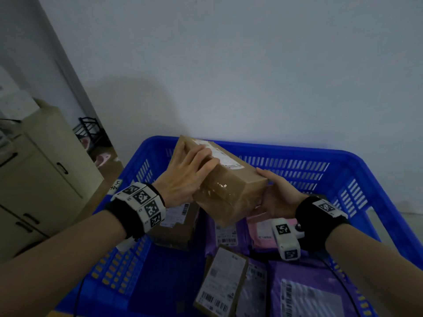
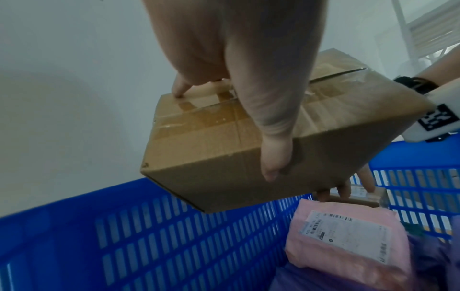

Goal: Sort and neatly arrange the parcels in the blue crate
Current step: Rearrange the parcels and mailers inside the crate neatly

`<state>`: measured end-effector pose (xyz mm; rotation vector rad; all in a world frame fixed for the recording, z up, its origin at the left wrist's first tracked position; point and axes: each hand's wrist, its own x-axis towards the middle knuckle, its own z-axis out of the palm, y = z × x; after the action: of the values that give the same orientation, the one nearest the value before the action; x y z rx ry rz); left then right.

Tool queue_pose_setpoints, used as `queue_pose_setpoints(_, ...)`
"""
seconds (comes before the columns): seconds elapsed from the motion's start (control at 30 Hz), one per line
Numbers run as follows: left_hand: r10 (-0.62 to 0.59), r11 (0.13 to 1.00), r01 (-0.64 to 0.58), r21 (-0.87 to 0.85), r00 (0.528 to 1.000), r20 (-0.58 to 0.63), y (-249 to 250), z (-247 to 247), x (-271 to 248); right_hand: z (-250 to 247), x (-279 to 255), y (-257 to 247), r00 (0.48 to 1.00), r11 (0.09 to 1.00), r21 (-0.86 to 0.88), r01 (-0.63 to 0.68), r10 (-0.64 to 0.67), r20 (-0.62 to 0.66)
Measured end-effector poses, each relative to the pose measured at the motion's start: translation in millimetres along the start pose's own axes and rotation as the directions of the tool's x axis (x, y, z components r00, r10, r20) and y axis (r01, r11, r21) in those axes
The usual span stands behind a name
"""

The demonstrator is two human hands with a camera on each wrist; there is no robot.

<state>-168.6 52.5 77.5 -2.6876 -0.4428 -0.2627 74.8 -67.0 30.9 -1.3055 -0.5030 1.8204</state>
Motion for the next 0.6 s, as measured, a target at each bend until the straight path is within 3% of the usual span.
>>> queue_pose_setpoints(0.13,-0.055,0.987,0.070,-0.148,0.993,0.101,1,4,-5,3,2,0,0.995,0.997,0.020,0.074,-0.072,-0.066)
queue_pose_setpoints(0.2,-0.132,0.934,0.187,-0.304,0.972,0.192,1,-1,-7,2,4,0,0.988,0.994,-0.016,0.109,-0.110,-0.111)
queue_pose_setpoints(0.3,-0.334,0.772,0.445,-0.453,0.891,0.307,-3,-10,-7,3,7,1,0.978,0.985,-0.081,0.156,-0.165,-0.126)
queue_pose_setpoints(0.4,-0.492,0.601,0.647,-0.469,0.762,0.421,-14,-7,-3,11,10,0,0.977,0.968,-0.175,0.178,-0.195,-0.087)
queue_pose_setpoints(0.47,-0.507,0.501,0.723,-0.476,0.691,0.516,-22,-4,-3,17,17,3,0.978,0.955,-0.239,0.176,-0.197,-0.065)
queue_pose_setpoints(0.6,-0.524,0.396,0.793,-0.464,0.609,0.595,-33,1,-8,28,34,16,0.981,0.946,-0.268,0.184,-0.193,-0.004)
